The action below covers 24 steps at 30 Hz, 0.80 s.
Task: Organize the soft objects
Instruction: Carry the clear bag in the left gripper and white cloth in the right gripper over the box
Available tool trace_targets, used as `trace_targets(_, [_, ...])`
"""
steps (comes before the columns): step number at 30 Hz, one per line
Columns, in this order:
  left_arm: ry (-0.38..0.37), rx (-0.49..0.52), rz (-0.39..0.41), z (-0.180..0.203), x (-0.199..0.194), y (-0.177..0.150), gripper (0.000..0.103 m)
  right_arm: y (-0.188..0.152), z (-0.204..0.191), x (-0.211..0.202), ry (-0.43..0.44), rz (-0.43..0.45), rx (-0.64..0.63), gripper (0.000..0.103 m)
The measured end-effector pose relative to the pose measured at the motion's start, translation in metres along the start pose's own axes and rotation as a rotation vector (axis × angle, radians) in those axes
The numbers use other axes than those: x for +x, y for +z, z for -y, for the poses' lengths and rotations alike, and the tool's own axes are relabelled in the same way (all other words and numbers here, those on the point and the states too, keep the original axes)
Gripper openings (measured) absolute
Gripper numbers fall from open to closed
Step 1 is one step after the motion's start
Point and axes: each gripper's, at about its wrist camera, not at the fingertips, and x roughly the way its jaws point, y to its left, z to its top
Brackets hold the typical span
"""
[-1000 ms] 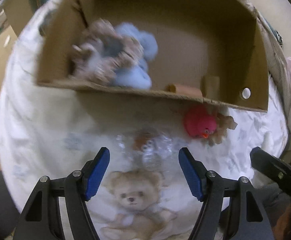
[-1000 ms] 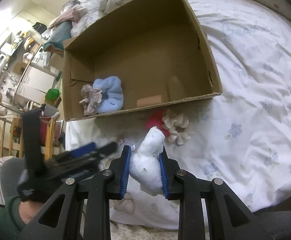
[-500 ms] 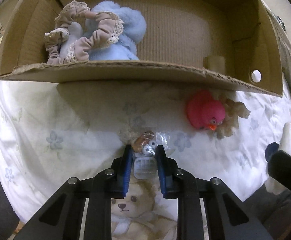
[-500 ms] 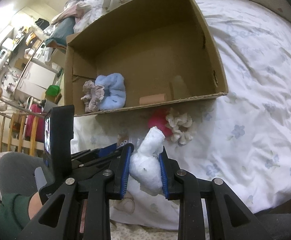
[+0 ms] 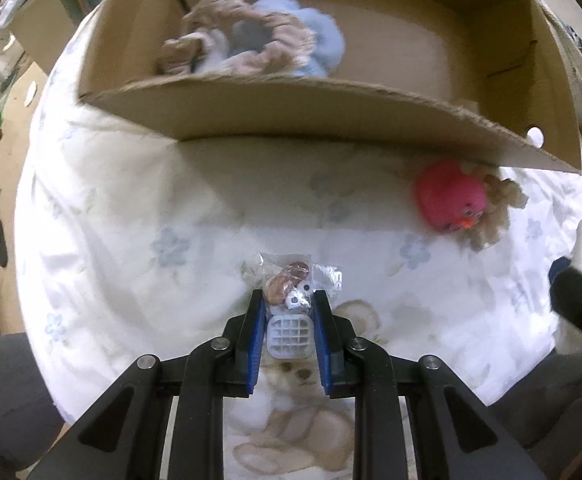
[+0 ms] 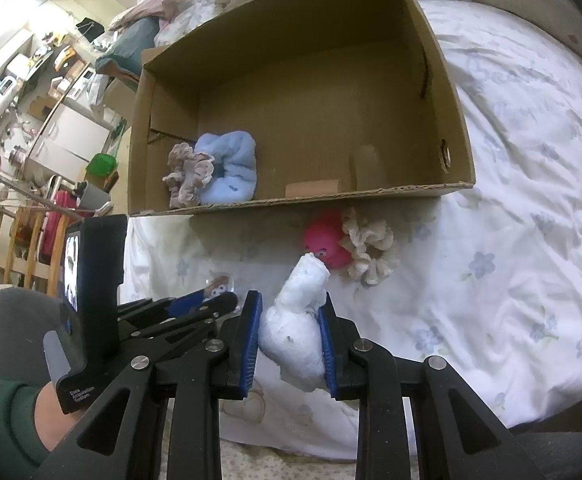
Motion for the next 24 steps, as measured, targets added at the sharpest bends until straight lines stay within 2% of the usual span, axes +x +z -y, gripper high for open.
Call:
trace_targets(8, [0.046,-0.039,-0.008,-0.037,-0.017,-0.016,0.021,0.0,-0.004,0.0,0.0,0.002,-0.012,0.028])
trace_targets(15, [0.026,-0.079,0.089,-0.058,-0.073,-0.032,0.021,0.002,-0.012,-0.004,0.015,0.026,-0.039,0.028])
trace_targets(17, [-0.037,-0.107,0.088,-0.064,-0.083,-0.033,0.021,0.003,-0.013,-0.006,0.02,0.035,-0.045,0.028])
trace_targets(18, [-0.044,-0.117,0.093,-0.072,-0.09,-0.036,0.021,0.003,-0.014,-0.007,0.021,0.037,-0.049,0.028])
trace_targets(21, [-0.032,-0.111,0.134,-0.072,-0.103,-0.038,0.021,0.002,-0.013,-0.006,0.027,0.026,-0.05,0.028])
trace_targets(24, [-0.024,-0.093,0.178,-0.066,-0.129,-0.02,0.021,0.002,-0.013,-0.007,0.035,0.033,-0.047,0.028])
